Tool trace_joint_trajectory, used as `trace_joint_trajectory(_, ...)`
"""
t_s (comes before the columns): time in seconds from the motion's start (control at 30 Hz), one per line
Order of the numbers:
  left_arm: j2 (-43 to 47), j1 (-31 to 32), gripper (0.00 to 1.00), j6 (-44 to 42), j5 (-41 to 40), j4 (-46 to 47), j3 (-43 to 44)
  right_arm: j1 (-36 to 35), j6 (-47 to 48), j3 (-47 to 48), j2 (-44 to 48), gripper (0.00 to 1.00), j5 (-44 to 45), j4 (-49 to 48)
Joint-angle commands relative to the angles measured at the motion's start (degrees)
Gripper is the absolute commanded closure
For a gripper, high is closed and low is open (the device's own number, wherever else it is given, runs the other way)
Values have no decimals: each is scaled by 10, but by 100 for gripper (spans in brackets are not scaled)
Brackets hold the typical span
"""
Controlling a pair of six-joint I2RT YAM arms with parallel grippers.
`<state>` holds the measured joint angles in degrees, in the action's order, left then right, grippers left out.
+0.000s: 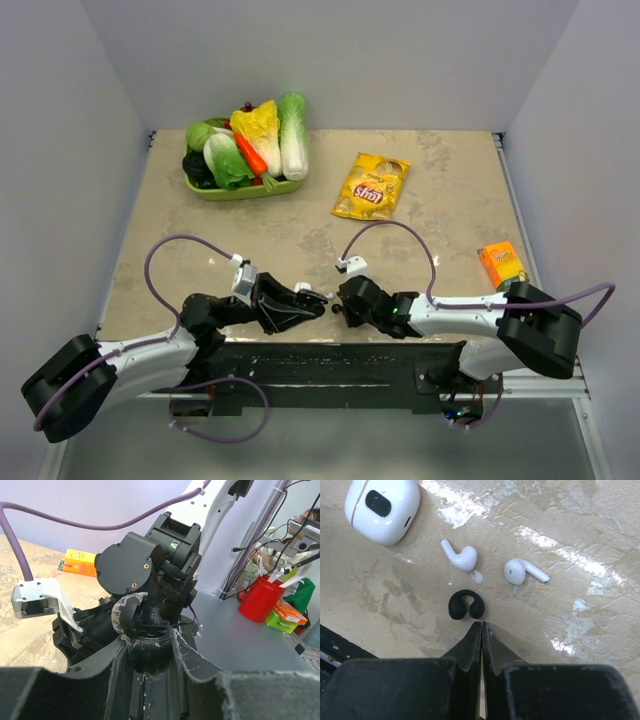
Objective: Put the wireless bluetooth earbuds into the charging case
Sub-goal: Adjust the left earbud at the center of the board.
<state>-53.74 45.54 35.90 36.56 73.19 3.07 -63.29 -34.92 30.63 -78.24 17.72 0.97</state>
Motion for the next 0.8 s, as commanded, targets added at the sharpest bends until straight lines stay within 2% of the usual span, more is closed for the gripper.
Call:
trace_joint_trajectory(0.0, 3, 7, 100, -9, -10, 354, -6, 11, -10, 6, 6, 96, 24, 12)
trace_joint_trajectory(0.1, 5, 7, 100, -9, -10, 354, -7, 11, -12, -5, 32, 91, 8, -7)
trace_joint_trajectory(0.13, 6, 7, 100, -9, -10, 354, -7, 11, -10, -10, 42, 77, 7, -20)
trace_joint_trajectory(0.23, 7, 9, 100, -10, -12, 354, -9, 10, -26, -18, 83, 62, -8, -35)
trace_joint_trajectory(0.3, 4, 9, 100, -11, -13, 354, -8, 10, -24, -14, 90, 64, -20, -38)
trace_joint_trajectory(0.43, -1, 12, 100, -13, -12, 354, -5, 9, -16, 17, 59, 100, -15, 2)
trace_joint_trajectory(0.77, -3, 16, 100, -14, -12, 354, -7, 10, -26, 13, -1, 100, -22, -4)
